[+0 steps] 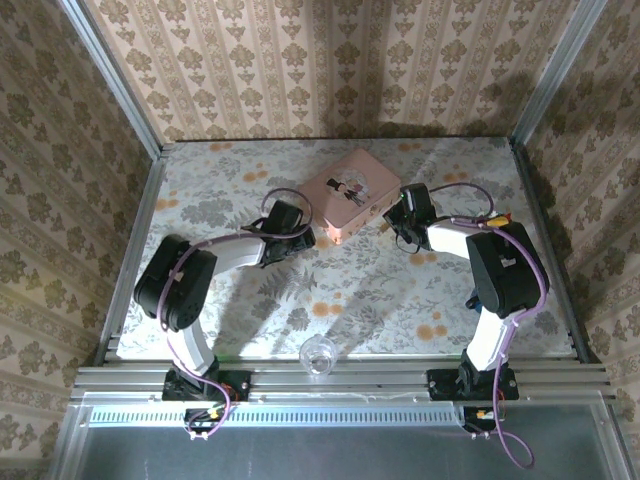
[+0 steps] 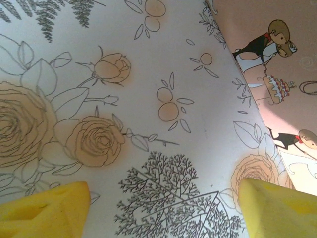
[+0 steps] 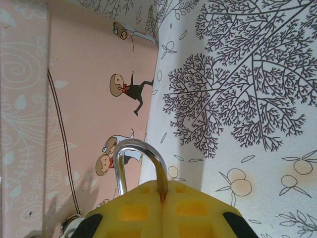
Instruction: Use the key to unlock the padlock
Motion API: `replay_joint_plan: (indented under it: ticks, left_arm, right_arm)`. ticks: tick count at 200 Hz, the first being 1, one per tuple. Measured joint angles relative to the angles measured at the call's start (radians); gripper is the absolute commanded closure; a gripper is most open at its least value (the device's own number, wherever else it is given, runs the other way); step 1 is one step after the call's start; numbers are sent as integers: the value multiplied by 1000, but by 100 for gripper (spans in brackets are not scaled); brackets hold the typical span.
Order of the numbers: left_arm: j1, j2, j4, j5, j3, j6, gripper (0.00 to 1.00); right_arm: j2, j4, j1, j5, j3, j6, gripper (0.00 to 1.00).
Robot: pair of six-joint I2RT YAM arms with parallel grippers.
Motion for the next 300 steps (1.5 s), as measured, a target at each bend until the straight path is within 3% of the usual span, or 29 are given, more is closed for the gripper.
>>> replay_joint_plan:
  ticks: [60,112,139,187,257,300]
  left_arm:
    - [1,-122,-15,-8,-24,-22,0]
    - [27,-250,-15,-10,-79,-36,0]
    - [48,-335,-16,-11,-126,-42,0]
    - [85,-494,-20,-16,-214,-51,0]
    - [135,-620,-39,-21,-306,-67,0]
    - [157,-631,-53,-22,-316,-76,0]
  right_arm:
    - [-85,-126,0,4,4,-108,100]
    - [-320,-334,2,39,4,-280,100]
    - [-356,-468,2,39,13,-378,100]
    - [-284,-700,2,44,62,-529,100]
    - [-51,-833,2,91,201,-679,100]
    - [48,-857,1,104,268,-723,73]
